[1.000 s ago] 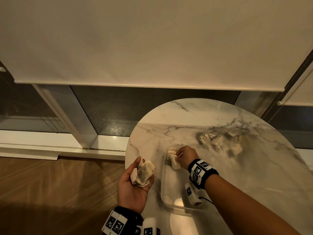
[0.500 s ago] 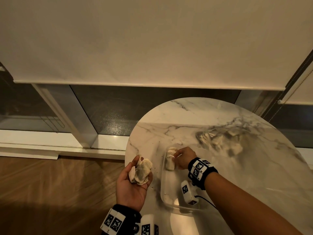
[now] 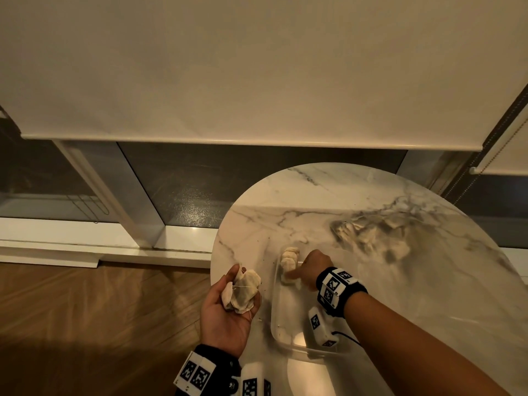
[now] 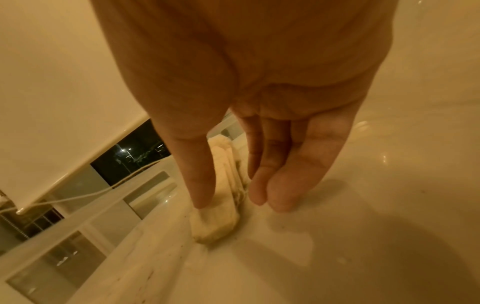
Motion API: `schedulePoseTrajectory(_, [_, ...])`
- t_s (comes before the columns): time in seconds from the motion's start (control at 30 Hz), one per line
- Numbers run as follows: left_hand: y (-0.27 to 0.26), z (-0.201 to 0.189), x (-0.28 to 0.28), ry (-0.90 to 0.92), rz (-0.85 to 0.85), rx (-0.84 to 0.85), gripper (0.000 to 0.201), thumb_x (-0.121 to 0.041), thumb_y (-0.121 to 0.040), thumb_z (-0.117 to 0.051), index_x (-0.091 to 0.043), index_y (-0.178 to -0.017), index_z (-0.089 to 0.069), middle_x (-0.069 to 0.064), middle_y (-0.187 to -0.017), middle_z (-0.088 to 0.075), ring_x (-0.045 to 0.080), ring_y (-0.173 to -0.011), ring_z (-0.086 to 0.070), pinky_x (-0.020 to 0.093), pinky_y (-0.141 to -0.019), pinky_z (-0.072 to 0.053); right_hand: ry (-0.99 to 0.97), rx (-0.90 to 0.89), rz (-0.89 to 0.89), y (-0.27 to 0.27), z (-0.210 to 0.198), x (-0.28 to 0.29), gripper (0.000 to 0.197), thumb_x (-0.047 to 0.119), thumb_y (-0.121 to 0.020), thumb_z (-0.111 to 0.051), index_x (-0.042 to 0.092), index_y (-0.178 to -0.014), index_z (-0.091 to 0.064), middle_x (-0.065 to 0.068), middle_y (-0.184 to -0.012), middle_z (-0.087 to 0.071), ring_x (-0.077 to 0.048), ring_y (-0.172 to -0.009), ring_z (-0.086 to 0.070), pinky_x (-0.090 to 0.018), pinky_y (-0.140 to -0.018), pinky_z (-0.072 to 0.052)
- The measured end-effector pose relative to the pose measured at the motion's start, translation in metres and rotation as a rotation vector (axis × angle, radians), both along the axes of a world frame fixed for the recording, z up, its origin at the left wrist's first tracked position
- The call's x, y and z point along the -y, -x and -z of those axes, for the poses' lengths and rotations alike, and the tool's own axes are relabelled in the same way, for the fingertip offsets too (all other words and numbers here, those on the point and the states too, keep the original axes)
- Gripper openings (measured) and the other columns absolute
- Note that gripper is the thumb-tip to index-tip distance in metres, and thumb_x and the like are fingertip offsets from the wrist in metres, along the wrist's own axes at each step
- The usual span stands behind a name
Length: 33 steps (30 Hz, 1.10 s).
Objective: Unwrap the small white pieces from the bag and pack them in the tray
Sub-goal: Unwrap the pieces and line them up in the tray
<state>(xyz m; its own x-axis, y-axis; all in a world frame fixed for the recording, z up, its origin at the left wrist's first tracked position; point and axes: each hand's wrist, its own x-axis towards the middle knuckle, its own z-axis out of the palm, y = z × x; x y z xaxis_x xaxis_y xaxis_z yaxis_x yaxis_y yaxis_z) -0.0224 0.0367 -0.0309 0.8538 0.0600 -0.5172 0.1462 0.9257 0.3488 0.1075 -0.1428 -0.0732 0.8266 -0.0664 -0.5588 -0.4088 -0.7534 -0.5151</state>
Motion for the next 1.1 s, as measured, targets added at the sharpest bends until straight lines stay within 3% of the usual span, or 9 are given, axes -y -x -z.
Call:
schedulePoseTrajectory(0.1, [-0.001,-0.002,0.002,-0.007,0.010,-0.001,0.032,-0.025,-0.082,-0.062,-0.011,-0.109,-0.070,0.007,-0.108,-0.071,0.027,-0.093,-0.068,0.035,-0.066,-0.058,0.025,-0.043,-0.036,0.004,-0.001,-0.003,0.060,0.046,-0.051,-0.085,0.012,-0.098,-0.068,-0.007,-0.093,-0.073,-0.022,-0.084,-0.072,-0.026,-0.060,-0.054])
schedulePoseTrajectory(0.23, [-0.002,-0.001,0.002,-0.016,0.008,-0.003,0.032,-0.025,-0.080,-0.063,-0.011,-0.108,-0.071,0.007,-0.110,-0.071,0.027,-0.093,-0.069,0.036,-0.065,-0.059,0.055,-0.008,-0.076,0.006,0.005,-0.007,0.057,0.053,-0.064,-0.076,0.013,-0.104,-0.069,-0.007,-0.098,-0.072,-0.024,-0.086,-0.070,-0.025,-0.059,-0.049])
schedulePoseTrajectory(0.3, [-0.001,0.000,0.002,-0.019,0.009,-0.004,0.031,-0.025,-0.081,-0.063,-0.011,-0.107,-0.071,0.007,-0.111,-0.071,0.027,-0.093,-0.070,0.036,-0.066,-0.060,0.057,0.008,-0.085,0.006,0.008,-0.007,0.053,0.055,-0.073,-0.070,0.013,-0.106,-0.069,-0.009,-0.101,-0.072,-0.025,-0.089,-0.069,-0.027,-0.063,-0.050])
schedulePoseTrajectory(0.4, [0.000,0.001,0.003,-0.022,0.013,-0.001,0.032,-0.025,-0.081,-0.063,-0.011,-0.108,-0.071,0.007,-0.111,-0.072,0.028,-0.096,-0.069,0.037,-0.069,-0.058,0.062,0.001,-0.091,0.005,0.009,-0.005,0.055,0.052,-0.071,-0.070,0.014,-0.110,-0.067,-0.007,-0.105,-0.070,-0.024,-0.093,-0.068,-0.027,-0.068,-0.051])
schedulePoseTrajectory(0.63, [0.001,-0.001,0.010,-0.042,0.014,-0.004,0.034,-0.024,-0.077,-0.065,-0.009,-0.107,-0.072,0.009,-0.108,-0.072,0.027,-0.093,-0.070,0.035,-0.069,-0.056,0.061,0.085,-0.119,0.009,0.003,-0.007,0.057,0.047,-0.085,-0.057,0.018,-0.133,-0.051,-0.009,-0.132,-0.061,-0.029,-0.117,-0.060,-0.029,-0.090,-0.047])
schedulePoseTrajectory(0.77, [0.000,-0.004,0.012,-0.055,0.023,-0.007,0.033,-0.023,-0.076,-0.066,-0.009,-0.105,-0.072,0.008,-0.107,-0.072,0.027,-0.092,-0.069,0.034,-0.067,-0.056,0.045,0.104,-0.154,0.012,-0.008,-0.007,0.036,0.035,-0.091,-0.053,0.019,-0.123,-0.057,-0.007,-0.125,-0.064,-0.028,-0.114,-0.061,-0.027,-0.087,-0.044])
schedulePoseTrajectory(0.87, [0.001,-0.004,0.012,-0.060,0.026,-0.004,0.033,-0.023,-0.078,-0.066,-0.009,-0.107,-0.072,0.008,-0.109,-0.071,0.027,-0.094,-0.069,0.034,-0.068,-0.055,0.080,0.078,-0.141,0.010,-0.006,-0.007,0.047,0.039,-0.089,-0.055,0.013,-0.128,-0.054,-0.010,-0.127,-0.063,-0.028,-0.115,-0.060,-0.028,-0.089,-0.046])
schedulePoseTrajectory(0.97, [0.001,-0.004,0.013,-0.073,0.033,-0.003,0.030,-0.022,-0.079,-0.066,-0.009,-0.105,-0.074,0.008,-0.109,-0.071,0.027,-0.095,-0.069,0.034,-0.068,-0.055,0.113,0.059,-0.123,0.006,-0.001,-0.009,0.057,0.044,-0.085,-0.057,0.010,-0.131,-0.051,-0.012,-0.129,-0.061,-0.029,-0.115,-0.060,-0.027,-0.083,-0.046])
schedulePoseTrajectory(1.1, [0.002,-0.002,0.014,-0.069,0.042,-0.010,0.028,-0.023,-0.079,-0.066,-0.009,-0.102,-0.074,0.009,-0.110,-0.071,0.028,-0.096,-0.068,0.035,-0.068,-0.056,0.095,0.055,-0.178,0.006,-0.001,-0.009,0.061,0.047,-0.081,-0.057,0.013,-0.132,-0.052,-0.011,-0.130,-0.061,-0.029,-0.116,-0.059,-0.026,-0.084,-0.043])
